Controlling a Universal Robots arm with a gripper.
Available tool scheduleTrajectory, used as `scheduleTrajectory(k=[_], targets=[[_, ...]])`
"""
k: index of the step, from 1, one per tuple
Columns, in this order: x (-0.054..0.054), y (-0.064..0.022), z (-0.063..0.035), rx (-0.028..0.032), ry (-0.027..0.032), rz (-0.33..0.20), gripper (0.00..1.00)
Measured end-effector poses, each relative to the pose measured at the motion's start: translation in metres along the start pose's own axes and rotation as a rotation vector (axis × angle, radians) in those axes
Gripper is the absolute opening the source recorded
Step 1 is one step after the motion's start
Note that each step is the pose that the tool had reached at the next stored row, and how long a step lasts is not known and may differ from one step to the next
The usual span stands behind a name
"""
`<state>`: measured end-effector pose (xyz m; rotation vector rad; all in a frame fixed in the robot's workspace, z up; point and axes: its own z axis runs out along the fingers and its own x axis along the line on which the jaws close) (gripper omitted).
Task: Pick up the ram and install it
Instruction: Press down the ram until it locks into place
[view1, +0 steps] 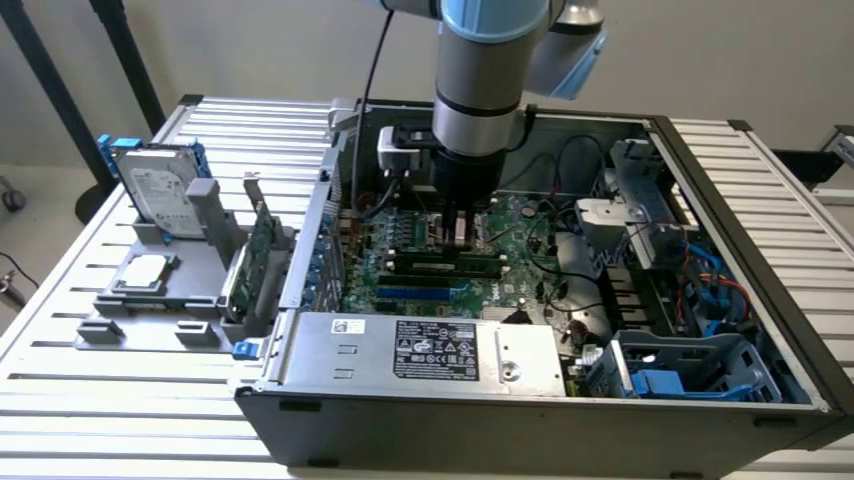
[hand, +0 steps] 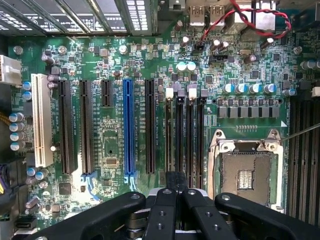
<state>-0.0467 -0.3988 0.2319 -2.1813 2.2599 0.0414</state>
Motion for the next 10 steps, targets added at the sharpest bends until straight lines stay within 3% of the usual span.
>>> scheduleTrajectory(k=[7, 10], targets=[[-0.0001, -0.0001, 0.0059, -0.0004, 0.001, -0.005, 0.11], [-0.0003, -0.0001, 0.0038, -0.0019, -0.001, -0.006, 0.11]])
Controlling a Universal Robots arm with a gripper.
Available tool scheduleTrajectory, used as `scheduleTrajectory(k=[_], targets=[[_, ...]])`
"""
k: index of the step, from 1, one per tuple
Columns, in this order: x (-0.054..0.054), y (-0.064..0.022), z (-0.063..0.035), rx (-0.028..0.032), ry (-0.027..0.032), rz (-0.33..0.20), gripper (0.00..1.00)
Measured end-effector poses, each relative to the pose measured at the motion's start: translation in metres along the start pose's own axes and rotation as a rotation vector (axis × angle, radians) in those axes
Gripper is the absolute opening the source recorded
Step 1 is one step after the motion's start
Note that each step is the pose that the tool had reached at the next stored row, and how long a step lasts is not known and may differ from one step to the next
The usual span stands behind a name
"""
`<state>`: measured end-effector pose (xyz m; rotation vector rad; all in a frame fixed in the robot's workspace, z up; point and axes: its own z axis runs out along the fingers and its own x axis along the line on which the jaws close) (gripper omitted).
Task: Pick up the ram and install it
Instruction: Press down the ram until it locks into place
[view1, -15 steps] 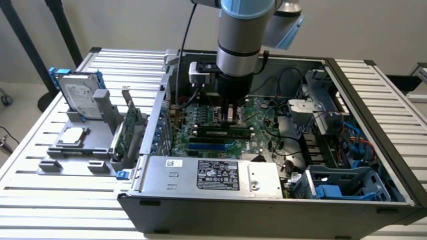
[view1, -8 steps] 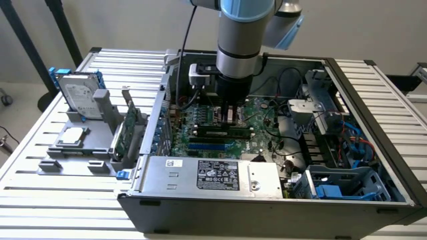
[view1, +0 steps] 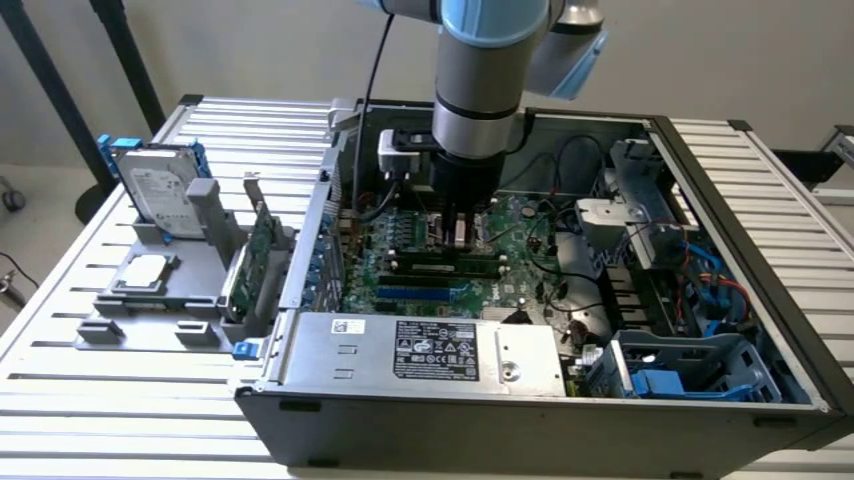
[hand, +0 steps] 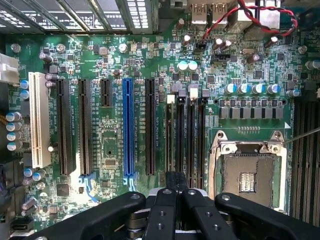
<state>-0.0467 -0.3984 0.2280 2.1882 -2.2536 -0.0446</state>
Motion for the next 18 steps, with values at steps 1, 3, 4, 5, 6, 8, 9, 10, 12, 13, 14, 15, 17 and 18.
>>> scheduleTrajectory(k=[1, 3, 4, 5, 6, 8, 9, 10, 12, 13, 14, 15, 17, 18], targets=[[0.0, 0.0, -0.0035, 0.0, -0.0012, 0.0, 0.11], [0.0, 0.0003, -0.0129, -0.002, 0.0012, 0.0, 0.11], [0.0, 0.0004, -0.0173, -0.0021, 0.001, 0.0, 0.11], [0.0, 0.0005, -0.0208, -0.0024, 0.0013, 0.0, 0.11], [0.0, 0.0005, -0.0218, -0.0025, 0.0012, 0.0, 0.11], [0.0, 0.0004, -0.0218, -0.0024, 0.001, 0.0, 0.11], [0.0, 0.0004, -0.0218, -0.0024, 0.001, 0.0, 0.11], [0.0, 0.0005, -0.0218, -0.0025, 0.0012, 0.0, 0.11], [0.0, 0.0005, -0.0218, -0.0025, 0.0012, 0.0, 0.11], [0.0, 0.0004, -0.0218, -0.0024, 0.0012, 0.0, 0.11], [0.0, 0.0005, -0.0218, -0.0025, 0.0012, 0.0, 0.11], [0.0, 0.0005, -0.0218, -0.0024, 0.0011, 0.0, 0.11], [0.0, 0.0004, -0.0218, -0.0024, 0.0012, 0.0, 0.11], [0.0, 0.0005, -0.0218, -0.0025, 0.0012, 0.0, 0.11]])
